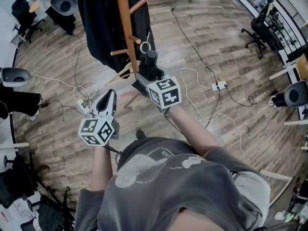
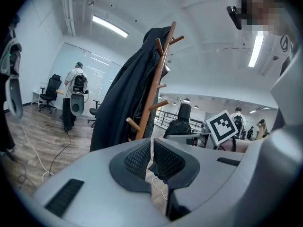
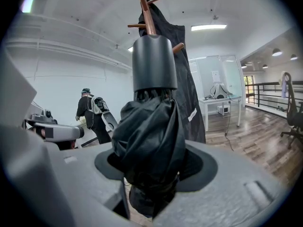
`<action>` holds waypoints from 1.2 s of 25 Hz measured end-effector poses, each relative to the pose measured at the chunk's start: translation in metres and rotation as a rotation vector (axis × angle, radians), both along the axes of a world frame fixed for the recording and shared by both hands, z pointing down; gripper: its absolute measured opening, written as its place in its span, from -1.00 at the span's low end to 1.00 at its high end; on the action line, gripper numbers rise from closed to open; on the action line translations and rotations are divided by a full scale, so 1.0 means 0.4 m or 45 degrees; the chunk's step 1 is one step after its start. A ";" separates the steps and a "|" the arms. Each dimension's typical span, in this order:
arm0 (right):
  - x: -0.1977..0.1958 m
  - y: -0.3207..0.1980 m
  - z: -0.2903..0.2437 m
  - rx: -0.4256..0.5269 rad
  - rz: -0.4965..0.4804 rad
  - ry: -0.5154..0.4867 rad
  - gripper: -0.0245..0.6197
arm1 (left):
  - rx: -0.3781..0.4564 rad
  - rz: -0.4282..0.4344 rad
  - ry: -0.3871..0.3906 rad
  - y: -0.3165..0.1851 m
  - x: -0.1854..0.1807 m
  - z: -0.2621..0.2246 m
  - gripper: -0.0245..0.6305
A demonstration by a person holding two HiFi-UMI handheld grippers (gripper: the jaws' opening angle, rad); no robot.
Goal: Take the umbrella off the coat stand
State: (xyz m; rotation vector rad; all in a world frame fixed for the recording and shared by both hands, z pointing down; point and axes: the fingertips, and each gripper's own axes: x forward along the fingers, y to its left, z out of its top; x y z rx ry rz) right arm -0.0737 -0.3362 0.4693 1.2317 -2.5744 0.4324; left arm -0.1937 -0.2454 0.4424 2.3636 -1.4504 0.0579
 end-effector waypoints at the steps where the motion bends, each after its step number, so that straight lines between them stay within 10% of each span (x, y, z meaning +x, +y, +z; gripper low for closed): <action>1: 0.009 0.010 -0.001 -0.005 -0.003 -0.007 -0.13 | 0.002 0.000 -0.001 0.008 0.009 -0.002 -0.86; 30: 0.310 0.390 0.009 -0.064 -0.100 -0.121 -0.15 | -0.005 -0.115 -0.077 0.361 0.294 -0.020 -0.86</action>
